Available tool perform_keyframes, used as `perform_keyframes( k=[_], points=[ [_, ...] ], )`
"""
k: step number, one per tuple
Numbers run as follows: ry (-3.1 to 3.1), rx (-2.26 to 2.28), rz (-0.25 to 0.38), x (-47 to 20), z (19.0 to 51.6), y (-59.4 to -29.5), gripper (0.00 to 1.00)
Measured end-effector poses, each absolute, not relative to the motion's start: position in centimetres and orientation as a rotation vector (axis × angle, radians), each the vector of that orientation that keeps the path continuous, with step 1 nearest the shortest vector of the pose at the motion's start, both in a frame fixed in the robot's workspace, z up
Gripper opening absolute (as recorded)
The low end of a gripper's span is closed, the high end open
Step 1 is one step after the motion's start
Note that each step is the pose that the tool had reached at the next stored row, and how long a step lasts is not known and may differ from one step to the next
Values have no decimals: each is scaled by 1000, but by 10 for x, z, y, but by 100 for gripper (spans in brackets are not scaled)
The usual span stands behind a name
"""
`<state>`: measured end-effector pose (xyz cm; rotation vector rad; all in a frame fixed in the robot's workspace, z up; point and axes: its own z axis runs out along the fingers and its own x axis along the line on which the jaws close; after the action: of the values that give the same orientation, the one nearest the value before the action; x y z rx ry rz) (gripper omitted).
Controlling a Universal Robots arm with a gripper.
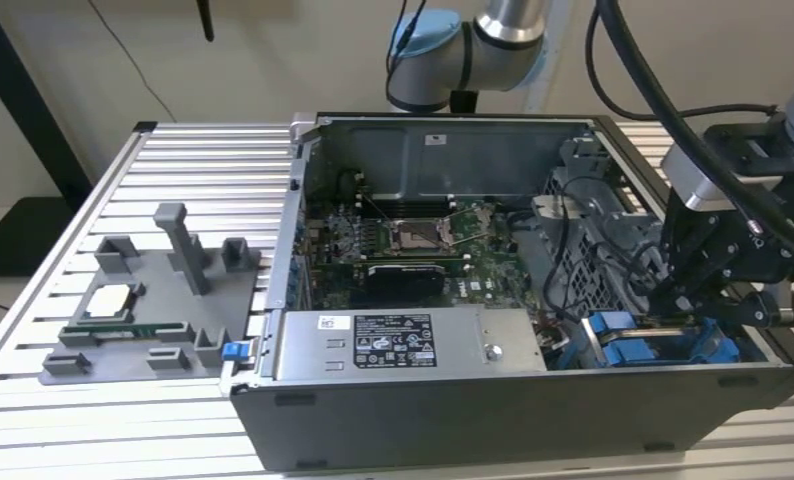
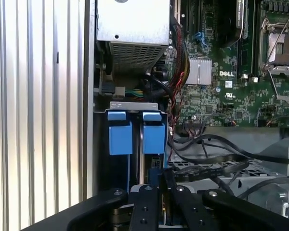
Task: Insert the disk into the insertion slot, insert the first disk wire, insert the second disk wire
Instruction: 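Insert the second disk wire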
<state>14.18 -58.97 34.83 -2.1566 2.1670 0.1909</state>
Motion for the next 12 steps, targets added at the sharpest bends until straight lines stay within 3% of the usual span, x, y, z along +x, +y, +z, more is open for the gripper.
perform_keyframes(
  k=[12],
  points=[
    [2211, -2105, 186, 144, 345, -588, 0]
  ],
)
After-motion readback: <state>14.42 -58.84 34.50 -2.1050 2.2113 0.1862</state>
